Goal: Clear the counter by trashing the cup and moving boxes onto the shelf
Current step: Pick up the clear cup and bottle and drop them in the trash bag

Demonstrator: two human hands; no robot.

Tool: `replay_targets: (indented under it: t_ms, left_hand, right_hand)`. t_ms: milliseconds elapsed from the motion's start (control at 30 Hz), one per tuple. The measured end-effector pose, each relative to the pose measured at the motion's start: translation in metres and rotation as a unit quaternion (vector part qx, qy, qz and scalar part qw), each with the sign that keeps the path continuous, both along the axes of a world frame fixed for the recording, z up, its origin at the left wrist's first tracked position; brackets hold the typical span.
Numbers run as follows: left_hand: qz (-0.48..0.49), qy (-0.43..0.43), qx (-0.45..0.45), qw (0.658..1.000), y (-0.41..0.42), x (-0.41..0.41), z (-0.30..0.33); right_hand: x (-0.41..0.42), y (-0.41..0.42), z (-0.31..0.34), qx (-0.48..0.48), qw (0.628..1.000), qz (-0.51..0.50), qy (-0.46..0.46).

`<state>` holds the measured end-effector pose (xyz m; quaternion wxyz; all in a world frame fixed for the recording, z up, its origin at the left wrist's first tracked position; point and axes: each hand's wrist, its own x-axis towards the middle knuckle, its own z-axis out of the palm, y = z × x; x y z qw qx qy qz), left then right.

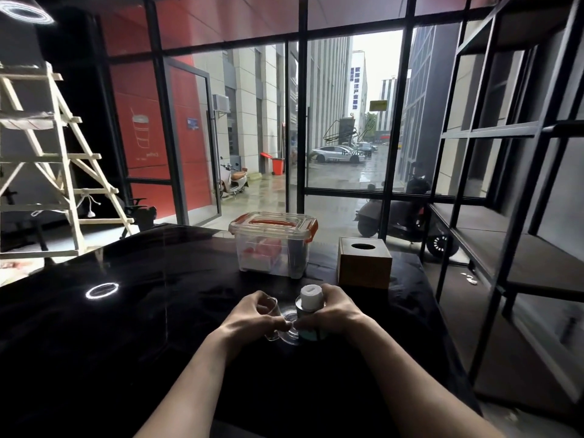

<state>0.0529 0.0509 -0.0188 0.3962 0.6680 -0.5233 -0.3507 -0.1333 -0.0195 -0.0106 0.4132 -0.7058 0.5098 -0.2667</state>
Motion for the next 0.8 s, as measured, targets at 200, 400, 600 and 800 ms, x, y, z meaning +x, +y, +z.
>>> replay_targets:
  t_ms: [200,400,600,800]
  left_hand:
    - [-0.007,0.043,-0.049,0.998,-0.007,-0.015,0.002]
    - [-0.021,0.114,-0.100,0.988,-0.022,-0.035,0.015]
    - [-0.083,0.134,-0.151,0.976,-0.033,-0.077,0.039]
    - [-0.144,0.192,-0.165,0.957,-0.046,-0.141,0.046]
  right_hand:
    - [-0.018,0.003,-0.002,-0.004,0.998,0.005,-0.057]
    - [-0.048,0.009,0.006,-0.019,0.991,-0.008,-0.134]
    - [-0.098,0.023,0.024,-0.046,0.984,-0.039,-0.169]
    - [-0.158,0.047,0.031,-0.069,0.969,-0.106,-0.213]
